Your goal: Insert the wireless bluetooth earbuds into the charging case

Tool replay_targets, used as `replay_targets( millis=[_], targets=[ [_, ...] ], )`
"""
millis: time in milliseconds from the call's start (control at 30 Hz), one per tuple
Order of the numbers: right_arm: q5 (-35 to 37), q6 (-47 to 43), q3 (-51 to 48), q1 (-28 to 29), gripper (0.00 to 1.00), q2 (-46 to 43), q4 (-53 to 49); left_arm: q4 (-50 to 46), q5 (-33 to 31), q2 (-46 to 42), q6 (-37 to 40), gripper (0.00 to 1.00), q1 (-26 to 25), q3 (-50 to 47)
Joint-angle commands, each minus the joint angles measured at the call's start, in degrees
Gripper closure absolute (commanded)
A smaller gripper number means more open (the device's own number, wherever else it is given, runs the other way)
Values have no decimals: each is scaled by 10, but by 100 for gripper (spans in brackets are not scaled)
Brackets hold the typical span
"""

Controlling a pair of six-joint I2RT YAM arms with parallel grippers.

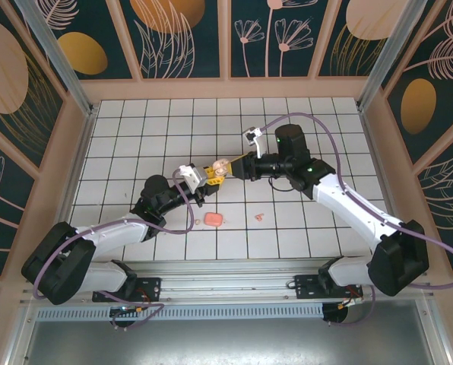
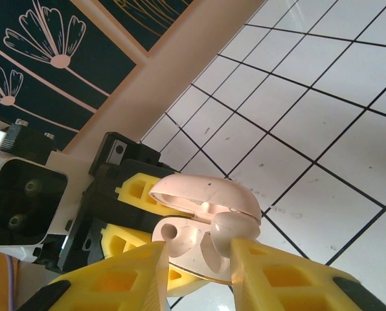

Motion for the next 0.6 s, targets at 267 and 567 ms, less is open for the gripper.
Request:
replay_targets(
  millis=[267, 567],
  targets=[
    [-30, -35, 32, -5, 70, 20, 4, -3, 27, -21, 11, 96, 0, 16],
    [-29, -51, 33, -11, 71, 24, -16, -14, 37, -31, 15, 96, 0, 21]
  ],
)
